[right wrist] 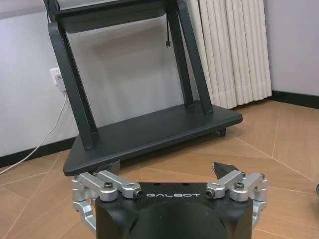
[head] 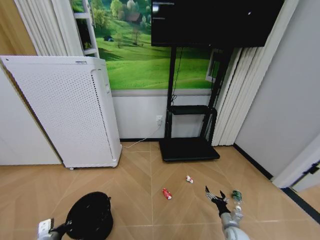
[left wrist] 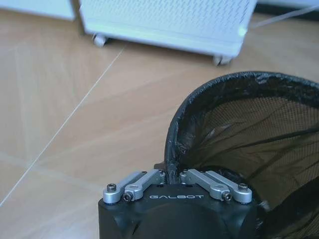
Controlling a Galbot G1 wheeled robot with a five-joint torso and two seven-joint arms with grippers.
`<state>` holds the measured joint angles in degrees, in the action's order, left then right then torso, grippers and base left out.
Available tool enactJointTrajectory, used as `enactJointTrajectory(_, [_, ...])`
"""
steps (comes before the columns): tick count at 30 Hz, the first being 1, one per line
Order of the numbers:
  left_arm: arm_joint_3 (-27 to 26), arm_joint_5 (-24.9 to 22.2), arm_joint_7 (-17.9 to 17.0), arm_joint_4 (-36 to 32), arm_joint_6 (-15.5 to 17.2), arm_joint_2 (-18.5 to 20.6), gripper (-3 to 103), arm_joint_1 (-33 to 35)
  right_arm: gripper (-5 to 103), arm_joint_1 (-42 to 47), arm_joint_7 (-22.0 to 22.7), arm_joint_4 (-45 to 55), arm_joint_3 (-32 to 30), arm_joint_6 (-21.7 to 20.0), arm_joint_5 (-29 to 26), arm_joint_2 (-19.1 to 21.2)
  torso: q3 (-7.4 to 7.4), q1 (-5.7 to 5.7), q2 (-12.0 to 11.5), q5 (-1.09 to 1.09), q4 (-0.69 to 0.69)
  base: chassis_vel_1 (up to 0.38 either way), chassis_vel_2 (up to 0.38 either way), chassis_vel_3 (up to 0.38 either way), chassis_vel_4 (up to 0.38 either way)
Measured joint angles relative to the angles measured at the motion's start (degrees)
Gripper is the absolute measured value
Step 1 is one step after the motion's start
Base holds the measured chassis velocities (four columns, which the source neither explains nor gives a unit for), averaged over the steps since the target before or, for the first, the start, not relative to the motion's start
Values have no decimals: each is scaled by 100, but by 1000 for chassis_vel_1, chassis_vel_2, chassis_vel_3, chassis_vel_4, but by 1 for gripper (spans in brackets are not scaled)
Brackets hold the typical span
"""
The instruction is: Pick up the trash bin and place the garbage on the floor into it.
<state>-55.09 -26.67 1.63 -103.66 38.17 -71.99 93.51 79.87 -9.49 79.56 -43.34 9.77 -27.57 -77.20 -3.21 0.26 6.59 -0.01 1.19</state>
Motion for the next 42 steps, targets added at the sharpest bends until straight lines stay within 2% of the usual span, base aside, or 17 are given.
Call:
enactJointTrajectory(1, [0, 0, 0, 0, 0, 0, 7, 0, 100, 0, 0, 0, 0, 0, 0, 0, 0, 0, 0, 0, 0, 0, 0, 0, 0])
enactJointTrajectory(4, [334, 90, 59, -62, -673, -102, 4, -276, 100, -28, -1, -51, 18, 1, 23, -22, 0, 0, 0, 0, 2, 0, 0, 0, 0])
enactJointTrajectory(5, [334, 90, 59, -62, -673, -102, 4, -276, 100, -28, -1, -51, 18, 1, 23, -22, 0, 0, 0, 0, 2, 0, 0, 0, 0])
enactJointTrajectory(7, [561, 140, -16, -101, -1052, -160, 3, -459, 100, -53, -2, -75, 19, 1, 22, -8, -1, 0, 0, 0, 1, 0, 0, 0, 0])
enactJointTrajectory(8, [561, 140, -16, -101, -1052, -160, 3, -459, 100, -53, -2, -75, 19, 1, 22, -8, -1, 0, 0, 0, 1, 0, 0, 0, 0])
enactJointTrajectory(11, [929, 174, -106, -134, -1489, -184, 3, -761, 100, -72, -3, -116, 19, 1, -17, 43, 0, 0, 0, 1, 3, 0, 0, 0, 0])
enactJointTrajectory(17, [1379, 274, -236, -126, -1950, -130, 3, -1131, 100, -64, -5, -111, -3, 12, -106, 91, 0, 1, -1, 2, 1, 0, 0, 0, 0])
enactJointTrajectory(18, [1379, 274, -236, -126, -1950, -130, 3, -1131, 100, -64, -5, -111, -3, 12, -106, 91, 0, 1, -1, 2, 1, 0, 0, 0, 0])
enactJointTrajectory(20, [1591, 428, -167, -58, -2347, -62, 3, -1374, 100, -38, -2, 3, -60, 23, -171, 87, 0, 0, 0, 2, 2, 0, 0, 0, 0])
enactJointTrajectory(21, [1591, 428, -167, -58, -2347, -62, 3, -1374, 100, -38, -2, 3, -60, 23, -171, 87, 0, 0, 0, 2, 2, 0, 0, 0, 0])
enactJointTrajectory(23, [1682, 563, -104, 78, -2637, -37, 3, -1550, 100, -14, 17, 101, -96, 24, -188, 61, 0, 0, -1, 1, 2, 0, 0, 0, 0])
enactJointTrajectory(24, [1682, 563, -104, 78, -2637, -37, 3, -1550, 100, -14, 17, 101, -96, 24, -188, 61, 0, 0, -1, 1, 2, 0, 0, 0, 0])
enactJointTrajectory(28, [1730, 631, -95, 368, -3058, -91, 3, -1865, 100, 3, 141, 303, -134, -49, -166, -29, 0, 0, -1, 2, 2, 0, 0, 0, 0])
enactJointTrajectory(29, [1730, 631, -95, 368, -3058, -91, 3, -1865, 100, 3, 141, 303, -134, -49, -166, -29, 0, 0, -1, 2, 2, 0, 0, 0, 0])
enactJointTrajectory(31, [1736, 769, -76, 414, -3320, -102, 3, -1964, 100, 19, 223, 477, -142, -215, -84, -60, 0, 0, -1, 1, 1, 0, 0, 0, 0])
enactJointTrajectory(38, [1890, 1049, 103, 243, -3561, -57, 3, -2035, 100, 77, 172, 898, -52, -594, 79, -66, 1, 0, 0, 2, 1, 0, 0, 0, 0])
enactJointTrajectory(42, [2140, 1325, 241, 265, -3733, -27, 3, -2164, 100, 152, -53, 1074, 76, -695, 423, -34, 1, -1, -1, 2, 1, 0, 0, 0, 0])
